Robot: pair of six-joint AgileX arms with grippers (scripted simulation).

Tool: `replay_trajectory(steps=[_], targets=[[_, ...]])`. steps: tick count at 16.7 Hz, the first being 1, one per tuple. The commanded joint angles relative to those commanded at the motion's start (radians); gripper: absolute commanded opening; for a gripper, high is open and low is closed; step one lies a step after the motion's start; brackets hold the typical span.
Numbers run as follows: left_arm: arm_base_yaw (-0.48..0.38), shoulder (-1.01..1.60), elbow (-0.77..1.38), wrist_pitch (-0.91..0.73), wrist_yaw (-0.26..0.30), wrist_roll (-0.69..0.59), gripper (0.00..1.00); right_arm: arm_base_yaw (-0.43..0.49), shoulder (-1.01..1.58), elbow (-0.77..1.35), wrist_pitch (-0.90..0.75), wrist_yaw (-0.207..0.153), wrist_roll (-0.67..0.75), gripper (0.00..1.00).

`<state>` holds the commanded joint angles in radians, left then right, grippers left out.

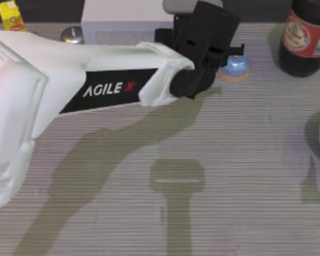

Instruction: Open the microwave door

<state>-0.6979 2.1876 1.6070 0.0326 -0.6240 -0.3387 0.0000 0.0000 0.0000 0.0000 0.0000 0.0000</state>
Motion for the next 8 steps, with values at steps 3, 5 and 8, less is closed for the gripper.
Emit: replay_trajectory(steps=[3, 5, 8], targets=[[-0.062, -0.026, -0.038, -0.001, 0.004, -0.002, 0.0, 0.0, 0.0, 0.0, 0.0, 0.0, 0.0, 1.0], [-0.059, -0.015, -0.009, -0.034, 0.014, -0.011, 0.0, 0.0, 0.0, 0.0, 0.0, 0.0, 0.0, 1.0], [-0.051, 0.026, 0.095, -0.164, 0.048, -0.043, 0.0, 0.0, 0.0, 0.0, 0.0, 0.0, 0.0, 1.0]])
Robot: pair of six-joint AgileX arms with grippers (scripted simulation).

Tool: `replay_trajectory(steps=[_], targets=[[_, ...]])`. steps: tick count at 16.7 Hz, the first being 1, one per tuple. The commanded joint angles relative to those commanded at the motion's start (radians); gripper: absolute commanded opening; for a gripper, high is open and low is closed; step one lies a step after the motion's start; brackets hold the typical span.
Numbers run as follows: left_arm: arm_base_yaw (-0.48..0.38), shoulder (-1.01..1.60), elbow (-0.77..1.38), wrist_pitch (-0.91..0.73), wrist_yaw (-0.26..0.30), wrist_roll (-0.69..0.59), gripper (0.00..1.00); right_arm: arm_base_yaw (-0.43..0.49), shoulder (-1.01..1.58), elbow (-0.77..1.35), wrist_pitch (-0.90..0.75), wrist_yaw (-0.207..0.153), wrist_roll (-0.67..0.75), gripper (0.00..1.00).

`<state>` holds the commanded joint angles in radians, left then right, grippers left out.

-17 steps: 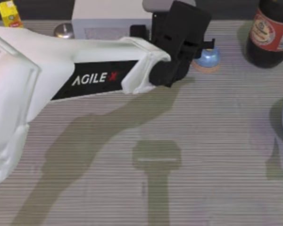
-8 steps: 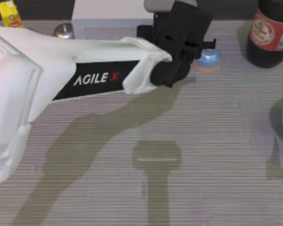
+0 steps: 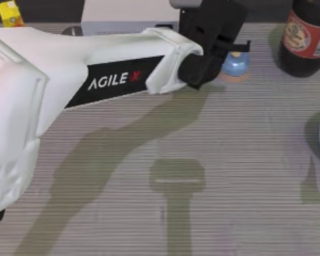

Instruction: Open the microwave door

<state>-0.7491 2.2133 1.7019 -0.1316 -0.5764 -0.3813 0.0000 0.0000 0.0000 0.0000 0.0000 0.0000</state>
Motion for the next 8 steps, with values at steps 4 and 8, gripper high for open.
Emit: replay_trajectory(steps=[4, 8], targets=[[0.021, 0.071, 0.208, -0.293, 0.072, -0.066, 0.0, 0.0, 0.0, 0.0, 0.0, 0.0, 0.0, 1.0], [0.051, 0.131, 0.43, -0.623, 0.158, -0.138, 0.0, 0.0, 0.0, 0.0, 0.0, 0.0, 0.0, 1.0]])
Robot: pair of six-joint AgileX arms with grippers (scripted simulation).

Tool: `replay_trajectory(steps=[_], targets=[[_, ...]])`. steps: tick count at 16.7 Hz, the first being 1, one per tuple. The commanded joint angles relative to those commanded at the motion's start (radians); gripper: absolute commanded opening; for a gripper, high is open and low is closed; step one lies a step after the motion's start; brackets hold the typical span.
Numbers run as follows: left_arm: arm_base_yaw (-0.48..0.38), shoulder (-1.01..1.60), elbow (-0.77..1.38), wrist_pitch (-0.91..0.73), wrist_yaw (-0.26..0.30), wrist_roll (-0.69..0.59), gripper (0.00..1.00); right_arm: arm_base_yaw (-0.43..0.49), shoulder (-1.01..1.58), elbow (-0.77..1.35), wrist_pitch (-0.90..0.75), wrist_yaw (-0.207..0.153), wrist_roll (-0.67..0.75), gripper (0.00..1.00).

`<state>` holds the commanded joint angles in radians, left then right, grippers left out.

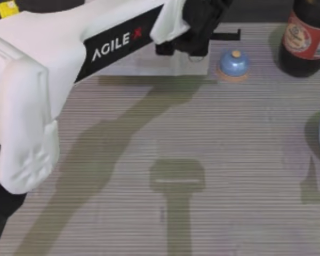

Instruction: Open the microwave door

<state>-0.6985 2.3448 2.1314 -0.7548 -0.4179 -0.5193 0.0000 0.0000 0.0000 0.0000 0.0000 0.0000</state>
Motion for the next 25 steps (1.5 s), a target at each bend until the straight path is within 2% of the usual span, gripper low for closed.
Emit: replay_trajectory(steps=[4, 7, 25], targets=[[0.029, 0.044, 0.163, -0.246, 0.074, -0.055, 0.0, 0.0, 0.0, 0.0, 0.0, 0.0, 0.0, 1.0], [0.04, 0.064, 0.22, -0.323, 0.103, -0.074, 0.0, 0.0, 0.0, 0.0, 0.0, 0.0, 0.0, 1.0], [0.041, 0.065, 0.223, -0.328, 0.104, -0.075, 0.0, 0.0, 0.0, 0.0, 0.0, 0.0, 0.0, 1.0]])
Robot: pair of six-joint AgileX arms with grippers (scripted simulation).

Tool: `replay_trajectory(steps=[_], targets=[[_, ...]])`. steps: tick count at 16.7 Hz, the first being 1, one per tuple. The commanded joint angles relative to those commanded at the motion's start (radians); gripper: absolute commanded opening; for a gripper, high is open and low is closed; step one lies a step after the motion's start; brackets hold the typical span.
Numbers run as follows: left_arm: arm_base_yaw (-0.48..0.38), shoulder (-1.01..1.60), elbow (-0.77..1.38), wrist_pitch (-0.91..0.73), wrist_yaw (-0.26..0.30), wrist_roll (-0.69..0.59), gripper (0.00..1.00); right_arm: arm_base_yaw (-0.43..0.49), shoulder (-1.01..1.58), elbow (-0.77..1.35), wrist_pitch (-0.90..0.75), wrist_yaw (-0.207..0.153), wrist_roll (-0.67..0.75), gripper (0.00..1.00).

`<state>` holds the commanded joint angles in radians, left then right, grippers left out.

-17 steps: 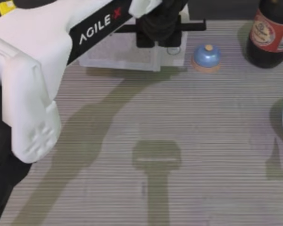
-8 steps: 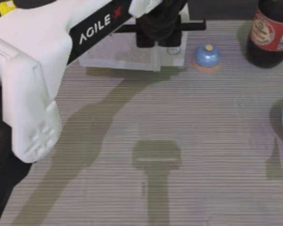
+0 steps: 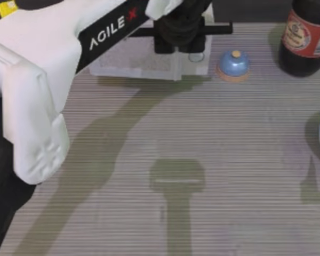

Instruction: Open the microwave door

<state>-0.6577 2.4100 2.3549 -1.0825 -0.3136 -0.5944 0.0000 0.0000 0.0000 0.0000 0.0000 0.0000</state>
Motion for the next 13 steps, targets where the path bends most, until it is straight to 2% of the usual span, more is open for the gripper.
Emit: replay_trajectory(steps=[10, 13], targets=[[-0.008, -0.003, 0.0, 0.006, 0.005, 0.0, 0.0, 0.0, 0.0, 0.0, 0.0, 0.0, 0.0, 1.0], [-0.003, -0.052, -0.073, 0.049, 0.014, 0.029, 0.0, 0.0, 0.0, 0.0, 0.0, 0.0, 0.0, 1.0]])
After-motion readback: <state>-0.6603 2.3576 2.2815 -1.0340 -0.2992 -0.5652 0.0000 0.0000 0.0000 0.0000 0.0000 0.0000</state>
